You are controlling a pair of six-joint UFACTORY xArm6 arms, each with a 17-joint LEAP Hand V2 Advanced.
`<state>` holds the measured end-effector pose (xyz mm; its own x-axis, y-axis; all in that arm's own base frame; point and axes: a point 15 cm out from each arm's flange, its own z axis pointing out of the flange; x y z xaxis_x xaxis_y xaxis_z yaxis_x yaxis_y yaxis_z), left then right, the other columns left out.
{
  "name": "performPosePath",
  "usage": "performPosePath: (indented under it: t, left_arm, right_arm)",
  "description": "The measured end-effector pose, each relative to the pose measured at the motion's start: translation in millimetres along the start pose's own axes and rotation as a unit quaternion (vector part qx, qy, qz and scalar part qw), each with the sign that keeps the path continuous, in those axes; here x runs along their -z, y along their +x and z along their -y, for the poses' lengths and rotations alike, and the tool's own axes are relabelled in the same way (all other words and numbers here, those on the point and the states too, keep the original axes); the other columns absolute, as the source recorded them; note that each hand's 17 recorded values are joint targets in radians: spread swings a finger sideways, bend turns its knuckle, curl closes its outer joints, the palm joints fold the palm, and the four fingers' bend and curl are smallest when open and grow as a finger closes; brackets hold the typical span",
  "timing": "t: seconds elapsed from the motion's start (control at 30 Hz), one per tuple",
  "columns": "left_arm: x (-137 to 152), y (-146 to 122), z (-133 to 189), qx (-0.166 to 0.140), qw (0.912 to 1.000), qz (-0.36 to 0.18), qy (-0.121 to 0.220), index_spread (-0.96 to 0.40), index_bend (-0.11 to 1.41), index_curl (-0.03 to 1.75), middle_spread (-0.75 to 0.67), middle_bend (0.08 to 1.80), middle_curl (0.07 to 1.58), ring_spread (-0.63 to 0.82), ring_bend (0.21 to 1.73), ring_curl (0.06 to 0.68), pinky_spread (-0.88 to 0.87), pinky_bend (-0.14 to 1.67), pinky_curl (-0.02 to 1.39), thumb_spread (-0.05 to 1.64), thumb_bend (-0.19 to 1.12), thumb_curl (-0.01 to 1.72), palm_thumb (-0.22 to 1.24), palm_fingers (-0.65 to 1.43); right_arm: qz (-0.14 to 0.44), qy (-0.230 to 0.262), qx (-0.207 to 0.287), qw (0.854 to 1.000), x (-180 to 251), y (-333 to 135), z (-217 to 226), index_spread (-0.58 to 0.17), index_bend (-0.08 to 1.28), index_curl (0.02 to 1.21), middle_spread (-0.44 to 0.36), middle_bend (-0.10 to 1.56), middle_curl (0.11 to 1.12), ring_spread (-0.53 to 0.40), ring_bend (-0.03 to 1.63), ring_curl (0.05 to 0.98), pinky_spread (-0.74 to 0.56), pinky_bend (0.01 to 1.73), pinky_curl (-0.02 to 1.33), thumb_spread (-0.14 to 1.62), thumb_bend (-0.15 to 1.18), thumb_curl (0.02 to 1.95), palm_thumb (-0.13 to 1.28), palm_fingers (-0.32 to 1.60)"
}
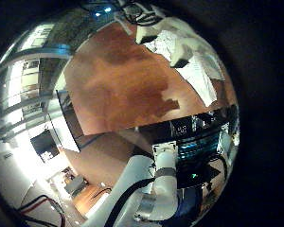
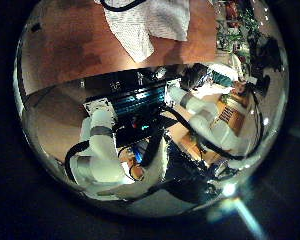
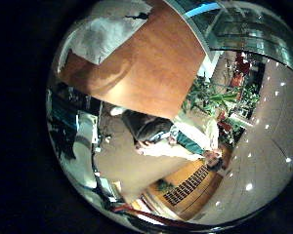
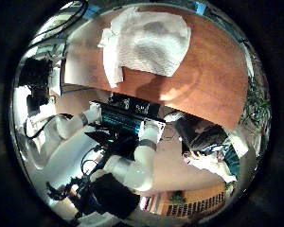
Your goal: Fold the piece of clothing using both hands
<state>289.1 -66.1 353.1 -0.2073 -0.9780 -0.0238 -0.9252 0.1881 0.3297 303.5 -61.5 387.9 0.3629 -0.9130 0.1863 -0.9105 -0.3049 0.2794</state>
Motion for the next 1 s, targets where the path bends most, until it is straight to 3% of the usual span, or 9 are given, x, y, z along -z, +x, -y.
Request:
performPosePath:
  t: [0.33,0.6,1.0]
  left_arm:
    - [-11.8,0.6,5.8,0.006,0.9999,-0.006,-0.012,0.01,0.15,0.27,0.32,0.2,0.35,0.38,0.78,0.198,0.45,0.51,0.32,1.09,-0.02,0.27,0.24,0.03]
    - [-40.9,27.7,23.8,-0.042,0.9984,0.034,-0.015,0.02,0.15,0.27,0.33,0.19,0.35,0.39,0.78,0.199,0.45,0.51,0.32,1.08,-0.03,0.28,0.22,0.02]
    - [-128.5,83.6,90.8,-0.142,0.986,0.069,0.053,0.07,0.14,0.26,0.37,0.2,0.35,0.44,0.75,0.195,0.46,0.51,0.32,0.96,-0.03,0.27,0.07,-0.03]
  right_arm:
    - [-0.015,0.001,0.001,1.0,2.2,10.9,-9.1,-0.371,0.16,0.29,-0.009,0.2,0.35,0.118,0.55,0.22,0.32,0.61,0.19,1.23,-0.01,0.21,0.1,0.14]
    - [-0.013,0.001,-0.006,1.0,-1.2,10.7,-3.1,-0.371,0.16,0.29,-0.005,0.2,0.35,0.116,0.54,0.223,0.32,0.6,0.2,1.23,-0.01,0.2,0.11,0.15]
    - [-0.001,-0.021,-0.052,0.998,-9.4,5.8,-3.7,-0.365,0.16,0.29,-0.008,0.2,0.36,0.092,0.56,0.233,0.32,0.59,0.21,1.23,-0.01,0.2,0.12,0.19]
